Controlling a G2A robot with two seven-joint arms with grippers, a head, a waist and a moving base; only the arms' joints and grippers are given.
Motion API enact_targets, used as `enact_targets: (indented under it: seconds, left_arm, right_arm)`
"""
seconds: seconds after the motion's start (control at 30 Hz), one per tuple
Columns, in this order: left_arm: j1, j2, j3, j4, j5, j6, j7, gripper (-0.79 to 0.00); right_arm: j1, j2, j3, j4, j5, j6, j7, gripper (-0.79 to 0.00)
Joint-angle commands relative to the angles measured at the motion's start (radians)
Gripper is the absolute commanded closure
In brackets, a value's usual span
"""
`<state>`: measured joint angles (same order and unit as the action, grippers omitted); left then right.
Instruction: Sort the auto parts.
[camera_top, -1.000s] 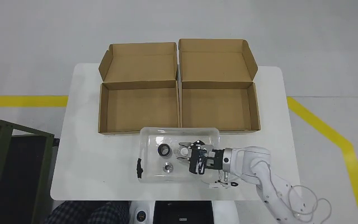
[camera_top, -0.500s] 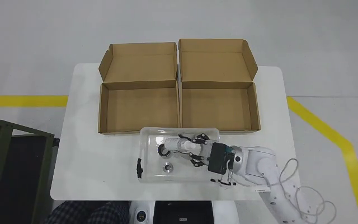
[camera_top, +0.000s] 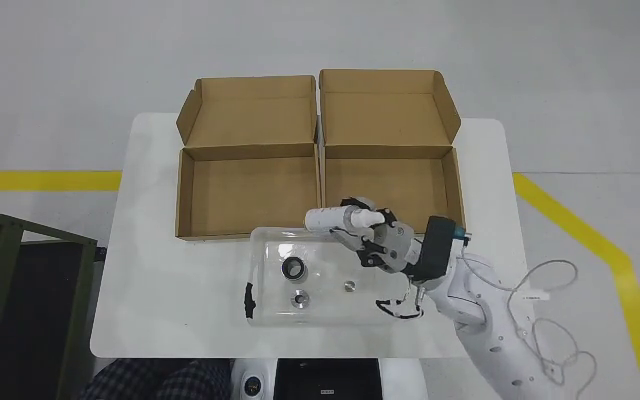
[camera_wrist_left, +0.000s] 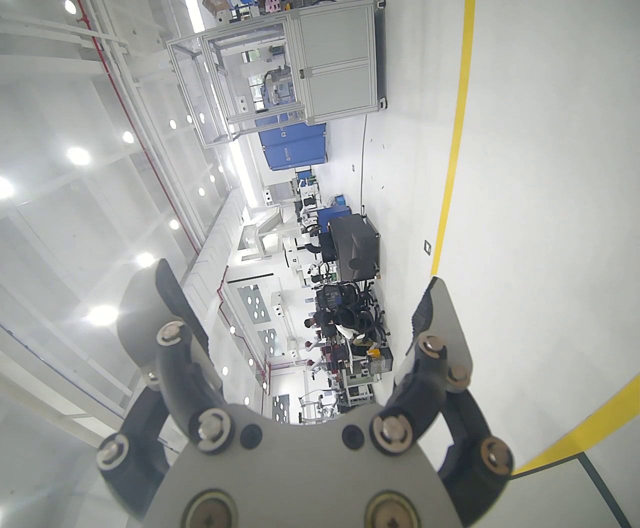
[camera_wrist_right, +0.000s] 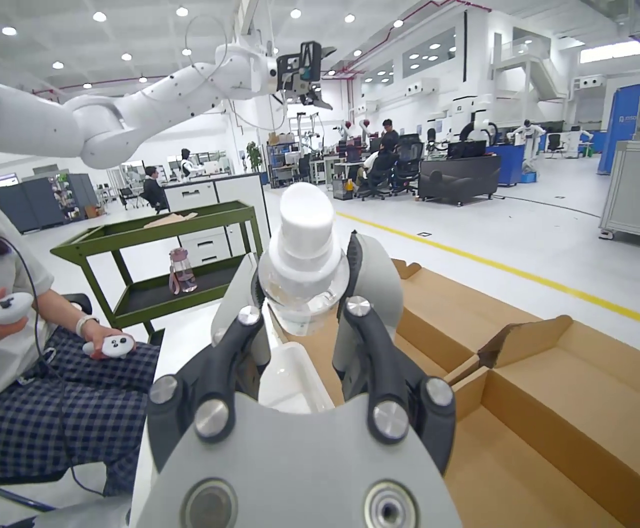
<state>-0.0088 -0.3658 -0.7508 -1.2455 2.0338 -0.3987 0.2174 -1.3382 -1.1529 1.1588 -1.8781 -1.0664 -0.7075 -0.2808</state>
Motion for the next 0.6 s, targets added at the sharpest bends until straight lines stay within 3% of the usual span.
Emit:
enact_targets:
  seconds: [0.0, 0.57]
  left_arm:
    - [0.000, 0.000, 0.000, 0.000, 0.000, 0.000, 0.000, -0.785]
    - [0.000, 0.000, 0.000, 0.000, 0.000, 0.000, 0.000, -0.785]
  right_arm:
    - [0.001, -0.001, 0.001, 0.006, 0.027, 0.001, -0.007, 0.000]
    - [-0.006, -0.006, 0.014, 0.033, 0.107, 0.028, -0.019, 0.000]
